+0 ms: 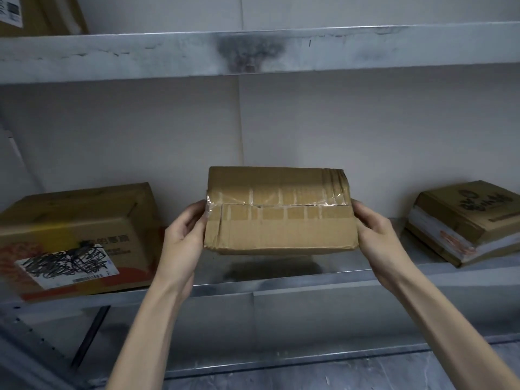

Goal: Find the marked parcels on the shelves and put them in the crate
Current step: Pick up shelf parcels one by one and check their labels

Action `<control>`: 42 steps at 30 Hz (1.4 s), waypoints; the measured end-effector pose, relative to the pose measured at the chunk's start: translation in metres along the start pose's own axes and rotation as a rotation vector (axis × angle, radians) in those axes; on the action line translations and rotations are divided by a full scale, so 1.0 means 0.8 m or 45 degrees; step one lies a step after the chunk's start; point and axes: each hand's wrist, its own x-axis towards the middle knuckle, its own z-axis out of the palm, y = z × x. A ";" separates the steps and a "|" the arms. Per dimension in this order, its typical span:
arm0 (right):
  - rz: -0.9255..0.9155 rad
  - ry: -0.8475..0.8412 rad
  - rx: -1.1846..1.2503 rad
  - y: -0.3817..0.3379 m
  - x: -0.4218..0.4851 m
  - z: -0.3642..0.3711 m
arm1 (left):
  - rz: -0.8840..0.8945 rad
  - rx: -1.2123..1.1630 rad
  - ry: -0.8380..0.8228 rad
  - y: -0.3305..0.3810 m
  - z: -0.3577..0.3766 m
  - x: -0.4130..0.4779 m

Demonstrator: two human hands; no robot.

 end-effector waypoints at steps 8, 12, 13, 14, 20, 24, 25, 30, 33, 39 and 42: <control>-0.079 0.028 0.093 -0.029 0.007 -0.012 | 0.052 -0.090 0.010 0.018 -0.006 0.001; -0.040 0.059 0.239 -0.033 0.007 -0.012 | 0.128 -0.100 0.049 0.023 -0.004 -0.001; -0.027 0.063 0.271 -0.031 0.007 -0.013 | 0.133 -0.109 0.061 0.024 -0.004 -0.001; -0.017 0.064 0.295 -0.029 0.006 -0.013 | 0.132 -0.124 0.067 0.023 -0.005 -0.001; -0.012 0.090 0.344 -0.013 0.003 -0.007 | 0.077 -0.171 0.044 0.015 -0.005 -0.001; -0.014 0.021 0.258 -0.001 0.002 0.003 | 0.020 -0.138 0.049 0.005 -0.003 -0.001; -0.017 0.014 0.242 0.001 0.002 0.006 | 0.013 -0.131 0.054 0.003 -0.004 0.000; -0.030 0.033 0.213 0.001 0.002 0.014 | 0.010 -0.102 0.079 -0.006 -0.010 0.000; -0.042 0.051 0.201 -0.002 0.002 0.018 | 0.026 -0.097 0.093 -0.009 -0.012 0.001; -0.059 0.082 0.165 -0.005 0.000 0.024 | 0.030 -0.094 0.091 -0.012 -0.014 0.003; -0.061 0.109 0.142 -0.005 -0.002 0.025 | 0.036 -0.087 0.081 -0.011 -0.015 0.009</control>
